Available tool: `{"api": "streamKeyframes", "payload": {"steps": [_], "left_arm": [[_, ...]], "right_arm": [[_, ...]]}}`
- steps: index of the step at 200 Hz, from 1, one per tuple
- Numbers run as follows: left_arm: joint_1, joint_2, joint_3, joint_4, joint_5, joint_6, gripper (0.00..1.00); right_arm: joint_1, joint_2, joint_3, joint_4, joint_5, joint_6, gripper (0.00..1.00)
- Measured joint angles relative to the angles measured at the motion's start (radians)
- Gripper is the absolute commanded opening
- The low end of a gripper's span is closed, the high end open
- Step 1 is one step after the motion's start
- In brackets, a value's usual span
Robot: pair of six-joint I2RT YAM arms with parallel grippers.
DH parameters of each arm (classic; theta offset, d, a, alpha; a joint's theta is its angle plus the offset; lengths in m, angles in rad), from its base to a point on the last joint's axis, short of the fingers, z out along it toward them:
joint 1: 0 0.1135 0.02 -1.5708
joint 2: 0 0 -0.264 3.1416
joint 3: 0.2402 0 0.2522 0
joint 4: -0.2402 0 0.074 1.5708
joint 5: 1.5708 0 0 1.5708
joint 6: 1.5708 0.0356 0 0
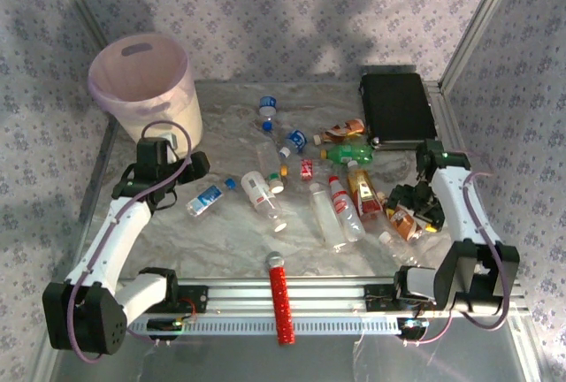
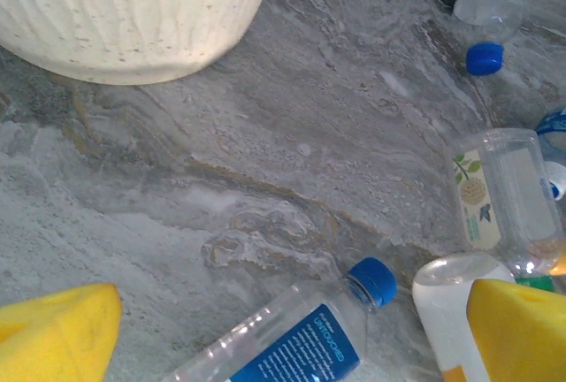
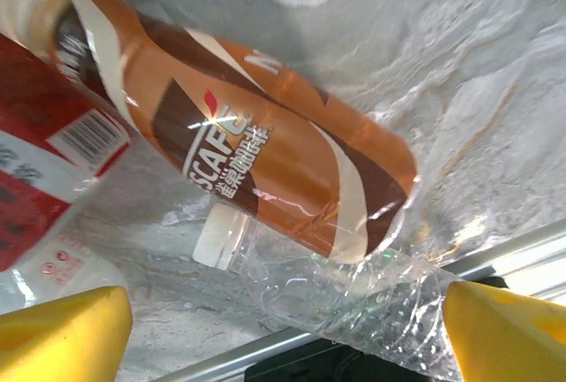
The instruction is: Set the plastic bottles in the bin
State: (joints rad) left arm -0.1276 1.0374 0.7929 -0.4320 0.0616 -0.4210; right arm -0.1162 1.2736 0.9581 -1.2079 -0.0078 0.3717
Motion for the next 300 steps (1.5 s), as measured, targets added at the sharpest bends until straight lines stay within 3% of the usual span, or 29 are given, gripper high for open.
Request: {"api": "streamKeyframes", "payload": {"steps": [115, 181, 246, 300], "left_arm": [[0.000, 0.017, 0.019, -0.040, 0.078, -0.008, 1.00], [0.000, 0.042, 0.036, -0.040, 0.082, -0.023, 1.00], [0.000, 0.059, 0.071, -0.037, 0.120, -0.068, 1.00], [-0.001, 0.059, 0.085, -0.030, 0.190, -0.109, 1.00]], "right_arm": [[-0.053, 0.216, -0.045, 0.240, -0.096, -0.055, 0.82], [-0.146, 0.279, -0.045, 0.341, -0.150, -0.077, 0.56], [-0.145, 0.261, 0.005, 0.320, -0.167, -0.077, 0.51], [-0.111, 0.101, 0.143, 0.198, -0.169, -0.103, 0.52]]}}
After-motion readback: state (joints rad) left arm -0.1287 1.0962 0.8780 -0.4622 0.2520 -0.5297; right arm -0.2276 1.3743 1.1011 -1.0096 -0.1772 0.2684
